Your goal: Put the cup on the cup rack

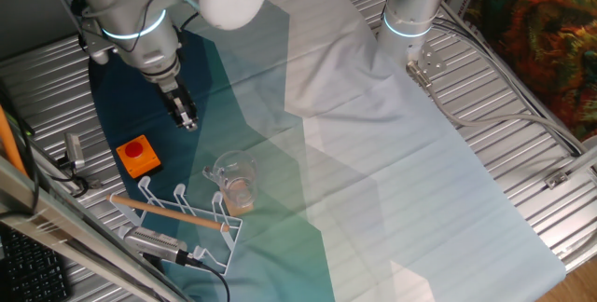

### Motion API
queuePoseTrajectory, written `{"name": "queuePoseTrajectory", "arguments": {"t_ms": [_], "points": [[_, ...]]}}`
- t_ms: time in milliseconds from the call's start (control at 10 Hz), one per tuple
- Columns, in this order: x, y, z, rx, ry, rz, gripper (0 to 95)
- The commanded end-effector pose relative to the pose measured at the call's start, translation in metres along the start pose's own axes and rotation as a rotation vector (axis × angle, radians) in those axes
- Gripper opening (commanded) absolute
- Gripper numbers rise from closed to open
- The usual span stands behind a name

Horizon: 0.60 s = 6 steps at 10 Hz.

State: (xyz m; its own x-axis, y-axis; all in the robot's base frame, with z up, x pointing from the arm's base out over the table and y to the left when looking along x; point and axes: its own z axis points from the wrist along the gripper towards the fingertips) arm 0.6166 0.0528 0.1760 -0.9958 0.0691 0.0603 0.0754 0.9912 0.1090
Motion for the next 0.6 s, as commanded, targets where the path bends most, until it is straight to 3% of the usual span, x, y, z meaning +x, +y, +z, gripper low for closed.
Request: {"name": "queuePoseTrajectory", "arguments": {"t_ms": [100, 300, 600], "points": [[0.0006, 0.0004, -0.0003, -0.025, -0.001, 0.033, 0.0], [0.0002, 0.0014, -0.0007, -0.043, 0.002, 0.067, 0.0], [0.0001, 0.0020, -0.0007, -0.033, 0.001, 0.123, 0.0]]}}
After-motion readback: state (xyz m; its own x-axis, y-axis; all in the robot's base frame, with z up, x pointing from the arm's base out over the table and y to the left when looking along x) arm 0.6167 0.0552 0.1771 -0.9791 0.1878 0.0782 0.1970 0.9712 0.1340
